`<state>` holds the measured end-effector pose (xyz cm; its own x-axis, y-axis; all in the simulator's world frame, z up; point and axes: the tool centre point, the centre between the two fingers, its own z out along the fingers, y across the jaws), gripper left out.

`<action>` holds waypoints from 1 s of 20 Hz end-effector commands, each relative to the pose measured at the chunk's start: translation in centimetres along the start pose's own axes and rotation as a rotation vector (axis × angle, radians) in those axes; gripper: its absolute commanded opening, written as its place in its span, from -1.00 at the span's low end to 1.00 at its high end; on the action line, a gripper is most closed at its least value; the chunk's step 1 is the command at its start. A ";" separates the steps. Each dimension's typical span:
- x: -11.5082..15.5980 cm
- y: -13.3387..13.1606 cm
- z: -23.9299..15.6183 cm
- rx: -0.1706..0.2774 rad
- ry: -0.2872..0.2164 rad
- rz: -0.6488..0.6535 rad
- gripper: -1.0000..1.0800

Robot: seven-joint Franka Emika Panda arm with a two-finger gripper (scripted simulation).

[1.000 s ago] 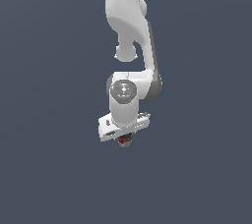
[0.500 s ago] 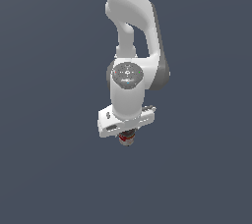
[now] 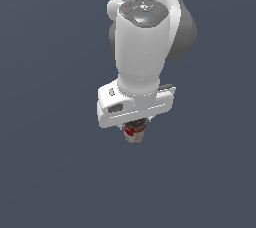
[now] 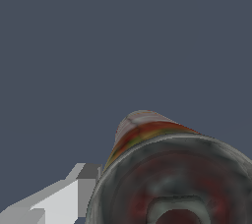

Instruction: Pick up the object and move it to a goal position.

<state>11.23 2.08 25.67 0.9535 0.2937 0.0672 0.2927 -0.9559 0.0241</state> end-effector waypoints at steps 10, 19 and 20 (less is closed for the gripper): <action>2.8 -0.8 -11.7 -0.019 0.049 0.025 -1.00; 3.6 -0.9 -14.6 -0.024 0.060 0.032 -1.00; 3.7 -0.9 -14.7 -0.024 0.061 0.032 -1.00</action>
<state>13.33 4.08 40.03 0.9565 0.2641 0.1238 0.2607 -0.9644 0.0437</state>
